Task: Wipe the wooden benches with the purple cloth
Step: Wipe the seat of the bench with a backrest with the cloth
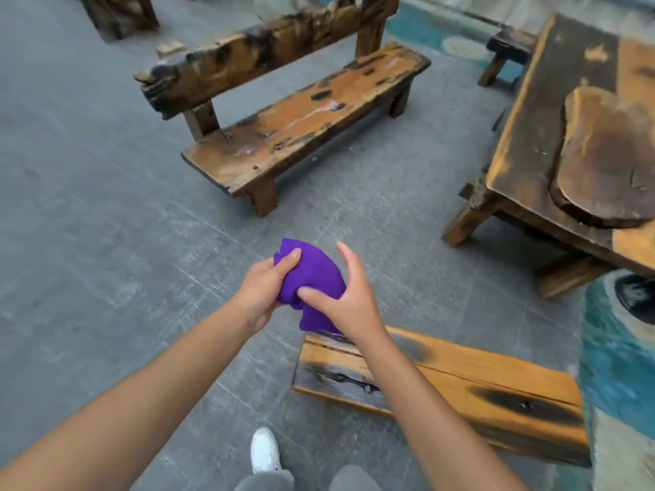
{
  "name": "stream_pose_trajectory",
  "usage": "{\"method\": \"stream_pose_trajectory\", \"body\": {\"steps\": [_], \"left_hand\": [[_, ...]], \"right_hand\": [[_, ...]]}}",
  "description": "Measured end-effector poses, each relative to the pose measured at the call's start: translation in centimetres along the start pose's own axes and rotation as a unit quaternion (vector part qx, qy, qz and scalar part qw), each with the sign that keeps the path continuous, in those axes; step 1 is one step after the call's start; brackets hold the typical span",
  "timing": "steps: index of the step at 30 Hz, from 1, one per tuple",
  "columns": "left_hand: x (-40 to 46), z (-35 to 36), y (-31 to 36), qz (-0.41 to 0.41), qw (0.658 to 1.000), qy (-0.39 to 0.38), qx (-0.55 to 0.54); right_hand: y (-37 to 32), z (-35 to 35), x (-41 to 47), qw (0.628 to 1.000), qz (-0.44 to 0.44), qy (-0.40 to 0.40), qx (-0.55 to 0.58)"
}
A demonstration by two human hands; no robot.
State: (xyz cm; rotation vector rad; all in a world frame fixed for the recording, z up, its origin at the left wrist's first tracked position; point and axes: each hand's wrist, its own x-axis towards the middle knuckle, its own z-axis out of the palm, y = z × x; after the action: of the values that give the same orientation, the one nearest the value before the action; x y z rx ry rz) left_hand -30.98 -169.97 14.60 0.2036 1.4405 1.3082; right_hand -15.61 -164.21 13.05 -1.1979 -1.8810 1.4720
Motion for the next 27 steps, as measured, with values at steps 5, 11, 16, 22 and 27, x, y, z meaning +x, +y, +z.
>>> {"method": "stream_pose_trajectory", "body": {"steps": [5,11,16,22,27], "left_hand": [[2.0,-4.8,6.3,0.047,0.998,0.007,-0.046],[10.0,-11.1,12.8,0.094,0.992,0.081,0.029],[20.8,-16.0,18.0,0.042,0.983,0.071,0.161],[31.2,-18.9,27.9,0.113,0.972,0.091,0.187],[39.7,-19.8,36.2,0.052,0.997,0.016,0.048]], "right_hand": [[-3.1,6.1,5.6,0.904,0.207,0.004,0.374],[-7.7,13.9,16.3,0.898,0.184,0.088,0.390],[-9.3,17.2,29.1,0.902,0.155,0.104,0.389],[-13.2,20.2,42.3,0.930,0.149,0.068,0.329],[-16.4,22.4,53.7,0.921,0.155,0.021,0.355]]}}
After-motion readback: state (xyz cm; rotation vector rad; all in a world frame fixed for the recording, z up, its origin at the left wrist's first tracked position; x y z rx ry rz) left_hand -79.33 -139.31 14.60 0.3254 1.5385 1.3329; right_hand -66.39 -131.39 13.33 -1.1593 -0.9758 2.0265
